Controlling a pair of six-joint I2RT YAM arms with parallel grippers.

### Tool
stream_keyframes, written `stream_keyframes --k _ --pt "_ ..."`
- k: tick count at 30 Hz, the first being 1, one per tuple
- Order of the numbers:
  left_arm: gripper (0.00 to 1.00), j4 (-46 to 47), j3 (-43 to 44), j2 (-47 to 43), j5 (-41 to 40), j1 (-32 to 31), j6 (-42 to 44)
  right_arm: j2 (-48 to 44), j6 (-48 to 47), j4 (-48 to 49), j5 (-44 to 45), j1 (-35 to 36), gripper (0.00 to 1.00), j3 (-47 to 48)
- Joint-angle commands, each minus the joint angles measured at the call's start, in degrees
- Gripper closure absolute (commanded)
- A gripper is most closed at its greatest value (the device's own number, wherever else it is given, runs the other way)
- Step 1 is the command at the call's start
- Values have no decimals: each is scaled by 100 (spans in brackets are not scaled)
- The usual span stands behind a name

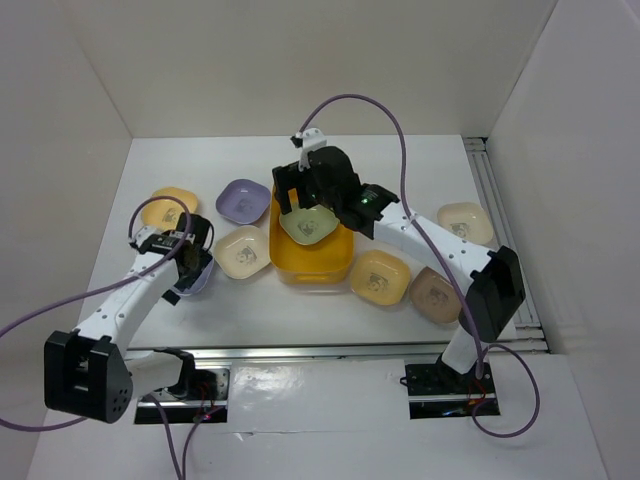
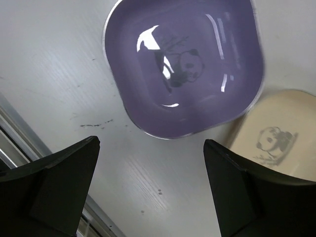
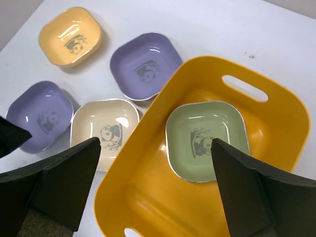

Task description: Place the plates into the plastic bin on the countertop

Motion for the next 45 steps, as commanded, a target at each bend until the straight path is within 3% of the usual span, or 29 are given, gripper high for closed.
stream_keyframes --k 1,8,16,20,21,24,28,34,38,43,45 --pt "0 -53 -248 34 -67 247 -934 -100 -345 221 -573 -12 0 -166" --pt "1 1036 -1241 68 293 696 -883 -134 -468 220 -715 -64 0 -280" --pt "7 1670 -1374 597 232 1153 -734 -381 -468 387 -767 -65 0 -526" --pt "18 1802 -1427 597 416 1513 -602 -495 -468 387 -715 -65 0 -578" --pt "30 1862 -1514 544 547 1705 -541 -495 -468 387 -715 -65 0 -579" --pt "39 1994 -1673 413 732 2031 -408 -495 -468 335 -715 -65 0 -508" --pt "60 2048 -1980 26 803 2514 -259 -495 -468 334 -715 -65 0 -421" --pt "98 1995 -2104 -229 856 2568 -268 -495 -468 334 -715 -65 0 -421" --pt "100 1408 -1709 -816 979 2516 -127 -548 -468 334 -584 -65 0 -473" --pt "100 1019 -963 -2808 768 2147 -57 -759 -126 334 -74 -197 0 -526" --pt "100 1019 -655 -2937 820 1945 205 -916 224 282 365 -354 0 -526"
